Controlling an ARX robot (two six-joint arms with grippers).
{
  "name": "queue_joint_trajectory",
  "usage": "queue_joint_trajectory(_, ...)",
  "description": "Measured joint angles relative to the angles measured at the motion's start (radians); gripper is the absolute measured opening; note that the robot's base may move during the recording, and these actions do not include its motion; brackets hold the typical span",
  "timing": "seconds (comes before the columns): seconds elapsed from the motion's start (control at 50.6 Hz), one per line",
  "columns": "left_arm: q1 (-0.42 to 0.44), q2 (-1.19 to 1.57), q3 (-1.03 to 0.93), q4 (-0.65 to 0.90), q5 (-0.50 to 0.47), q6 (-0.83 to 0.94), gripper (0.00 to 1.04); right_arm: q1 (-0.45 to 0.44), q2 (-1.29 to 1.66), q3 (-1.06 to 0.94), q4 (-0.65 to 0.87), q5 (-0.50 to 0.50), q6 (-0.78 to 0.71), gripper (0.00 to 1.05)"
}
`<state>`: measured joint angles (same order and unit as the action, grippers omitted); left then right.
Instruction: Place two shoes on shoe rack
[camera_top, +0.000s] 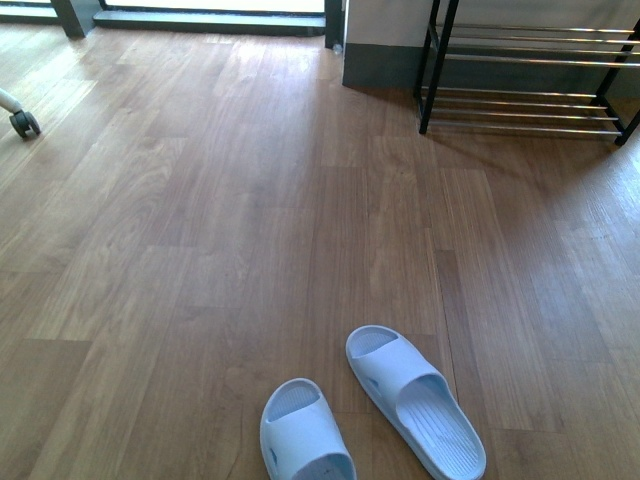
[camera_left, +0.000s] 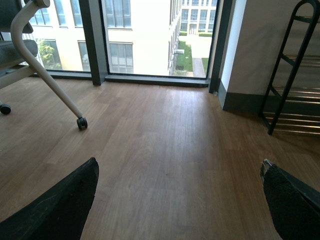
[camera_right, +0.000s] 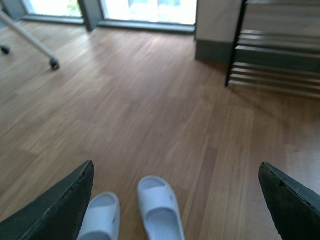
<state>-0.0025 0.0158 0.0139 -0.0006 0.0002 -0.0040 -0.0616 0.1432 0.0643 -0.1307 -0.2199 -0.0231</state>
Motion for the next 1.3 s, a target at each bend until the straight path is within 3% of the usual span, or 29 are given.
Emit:
queue_joint_trajectory(0.059, 0.0, 0.0, 0.0, 0.0, -0.001, 0.0, 0.95, -0.023, 0.076, 0.0, 0.056, -0.024, -0.021, 0.96)
queue_joint_trajectory(0.178, 0.0, 0.0, 0.0, 0.0, 0.0, 0.0, 0.95, -0.151, 0.598, 0.138, 0.466, -0.009, -0.1, 0.96)
queue_joint_trajectory(0.276, 0.0, 0.0, 0.0, 0.0, 0.0, 0.0, 0.95, -0.194, 0.95, 0.27, 0.63, 0.015, -0.177, 0.96)
queue_joint_trajectory(0.494, 0.0, 0.0, 0.0, 0.0, 0.0, 0.0, 0.95, -0.216, 1.596, 0.452, 0.612, 0.016, -0.371, 0.96)
queue_joint_trajectory(0.77, 0.0, 0.0, 0.0, 0.0, 0.0, 0.0, 0.95, -0.174, 1.931, 0.496, 0.594, -0.035, -0.545, 0.96)
queue_joint_trajectory(1.007, 0.0, 0.0, 0.0, 0.0, 0.0, 0.0, 0.95, -0.132, 2.102, 0.581, 0.621, -0.089, -0.532, 0.96)
queue_joint_trajectory(1.303, 0.0, 0.0, 0.0, 0.0, 0.0, 0.0, 0.95, -0.067, 2.289, 0.719, 0.758, -0.109, -0.365, 0.96)
